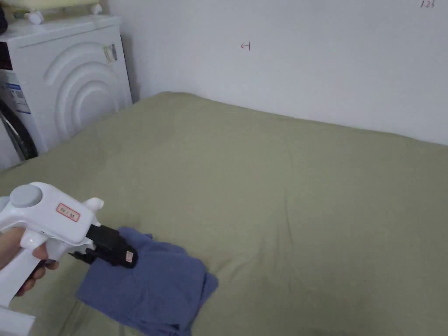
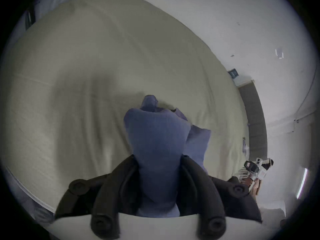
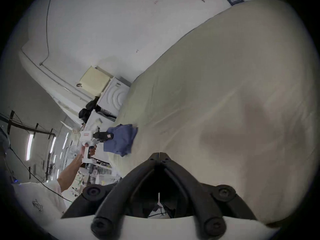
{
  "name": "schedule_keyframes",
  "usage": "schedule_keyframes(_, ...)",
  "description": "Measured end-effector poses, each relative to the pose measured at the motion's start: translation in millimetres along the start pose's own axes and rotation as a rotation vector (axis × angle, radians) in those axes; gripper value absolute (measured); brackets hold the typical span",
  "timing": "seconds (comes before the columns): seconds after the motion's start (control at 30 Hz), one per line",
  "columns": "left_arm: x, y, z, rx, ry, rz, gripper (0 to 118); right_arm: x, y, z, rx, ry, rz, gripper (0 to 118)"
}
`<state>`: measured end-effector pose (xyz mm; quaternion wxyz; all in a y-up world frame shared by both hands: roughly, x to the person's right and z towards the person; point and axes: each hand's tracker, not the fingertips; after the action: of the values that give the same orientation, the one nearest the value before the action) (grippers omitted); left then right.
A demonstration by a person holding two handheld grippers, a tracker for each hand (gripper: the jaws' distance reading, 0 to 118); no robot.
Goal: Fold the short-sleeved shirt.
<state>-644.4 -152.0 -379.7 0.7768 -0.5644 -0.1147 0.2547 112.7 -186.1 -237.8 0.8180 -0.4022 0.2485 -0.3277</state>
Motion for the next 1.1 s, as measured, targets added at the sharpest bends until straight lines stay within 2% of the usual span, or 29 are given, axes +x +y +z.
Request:
schedule_keyframes(0.13, -16.6, 6.8, 5.0, 0.006, -0.042, 0.034, 33, 3.1, 4.6, 0.4, 0.009, -0.015, -0.008, 0)
schedule_keyframes(0.17, -16.2, 6.3, 3.7, 0.003, -0.029, 0.026, 46, 3.0, 6.8, -0.5, 0.011, -0.016, -0.01, 0)
schedule_keyframes(0.2, -15.0, 5.3, 3.3, 0.008, -0.016, 0.015, 81, 3.8, 7.8, -1.0, 0.013, -0.016, -0.015, 0)
schedule_keyframes(0.23, -15.6, 4.2, 3.8, 0.038, 0.011, -0.001, 102, 4.5, 8.7, -1.6, 0.014, -0.015, -0.017, 0)
schedule_keyframes(0.27, -18.0, 6.9, 7.6, 0.062, 0.048, 0.002, 110, 3.9, 8.9, -1.9, 0.015, -0.018, -0.018, 0)
schedule_keyframes(0.37, -19.7, 1.6, 25.8, 0.135, 0.076, 0.017, 110, 1.5, 10.6, 1.1, 0.012, -0.011, -0.008, 0)
schedule_keyframes(0.53, 10.4, -16.3, 48.5, 0.159, 0.115, -0.004, 108, -3.9, 18.6, 10.2, 0.025, 0.012, 0.021, 0)
schedule_keyframes(0.57, 21.0, -22.6, 52.2, 0.181, 0.123, -0.019, 107, -4.1, 21.1, 14.2, 0.035, 0.021, 0.026, 0)
schedule_keyframes(0.6, 29.8, -27.8, 55.5, 0.222, 0.131, -0.044, 99, -6.0, 23.3, 17.1, 0.047, 0.024, 0.038, 0)
schedule_keyframes(0.63, 41.1, -36.4, 57.5, 0.255, 0.107, -0.047, 78, -9.8, 26.6, 20.6, 0.056, 0.015, 0.061, 0)
schedule_keyframes(0.67, 54.3, -44.4, 57.3, 0.278, 0.064, -0.047, 28, -14.2, 30.7, 24.9, 0.063, 0.007, 0.086, 0)
schedule_keyframes(0.7, 70.5, -50.7, 51.3, 0.29, 0.03, -0.057, 0, -16.6, 32.7, 28.8, 0.069, 0.004, 0.105, 0)
schedule_keyframes(0.73, 93.8, -60.0, 50.5, 0.337, 0.104, -0.126, 0, -19.8, 35.1, 34.2, 0.079, -0.002, 0.12, 0)
schedule_keyframes(0.83, 156.1, -80.3, 40.4, 0.385, -0.045, -0.144, 0, -36.0, 41.2, 51.7, 0.146, -0.085, 0.203, 0)
schedule_keyframes(0.9, 213.3, -101.4, 29.0, 0.452, -0.017, -0.216, 0, -54.2, 45.0, 62.6, 0.239, -0.218, 0.303, 0)
schedule_keyframes(0.93, 235.2, -116.0, 20.2, 0.513, 0.016, -0.232, 0, -63.1, 47.4, 67.5, 0.28, -0.248, 0.352, 0)
schedule_keyframes(1.0, 290.7, -141.4, 6.0, 0.597, 0.044, -0.277, 0, -86.3, 47.8, 74.9, 0.398, -0.384, 0.435, 0)
schedule_keyframes(1.03, 319.1, -156.5, -0.2, 0.698, 0.07, -0.303, 0, -99.1, 47.6, 76.4, 0.475, -0.48, 0.505, 0)
schedule_keyframes(1.07, 336.5, -165.1, -9.6, 0.77, 0.095, -0.357, 0, -107.4, 46.9, 77.2, 0.558, -0.553, 0.547, 0)
schedule_keyframes(1.1, 359.0, -172.2, -16.0, 0.823, 0.183, -0.449, 0, -112.1, 46.5, 77.6, 0.643, -0.625, 0.571, 0)
